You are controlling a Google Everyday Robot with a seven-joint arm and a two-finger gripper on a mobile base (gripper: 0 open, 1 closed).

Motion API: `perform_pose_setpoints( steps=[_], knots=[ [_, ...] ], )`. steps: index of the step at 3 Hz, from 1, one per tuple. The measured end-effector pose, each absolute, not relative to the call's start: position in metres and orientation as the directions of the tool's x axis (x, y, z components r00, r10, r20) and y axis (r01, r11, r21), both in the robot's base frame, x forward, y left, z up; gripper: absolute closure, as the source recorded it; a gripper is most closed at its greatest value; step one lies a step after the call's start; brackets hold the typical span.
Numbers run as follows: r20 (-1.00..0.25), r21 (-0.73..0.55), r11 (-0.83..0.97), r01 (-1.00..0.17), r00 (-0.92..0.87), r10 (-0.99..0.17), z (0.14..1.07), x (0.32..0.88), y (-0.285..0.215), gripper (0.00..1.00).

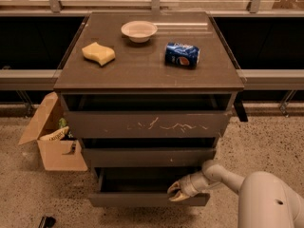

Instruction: Open bottom drawer

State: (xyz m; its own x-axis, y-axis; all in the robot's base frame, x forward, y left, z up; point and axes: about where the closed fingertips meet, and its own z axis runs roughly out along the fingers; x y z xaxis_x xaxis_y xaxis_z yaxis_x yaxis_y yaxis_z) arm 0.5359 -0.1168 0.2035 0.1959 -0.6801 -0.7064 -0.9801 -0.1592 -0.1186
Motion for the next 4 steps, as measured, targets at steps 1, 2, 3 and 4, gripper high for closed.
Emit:
perform_pose_setpoints(
  steps=[1,2,3,4],
  knots=[
    [-0.706,-0.119,-0.159,-0.980,0.196,-0.680,0.203,0.536,-0.117,0.26],
    [-0.706,-0.119,-0.159,-0.980,0.196,-0.680,0.203,0.536,-0.117,0.04],
    [-0.706,-0.119,-0.159,-0.980,0.196,-0.680,0.203,0.536,-0.117,0.00],
    [-0.727,-0.099,-0.182,-0.978,0.196,-0.658,0.200,0.526,-0.114,0.00]
  ],
)
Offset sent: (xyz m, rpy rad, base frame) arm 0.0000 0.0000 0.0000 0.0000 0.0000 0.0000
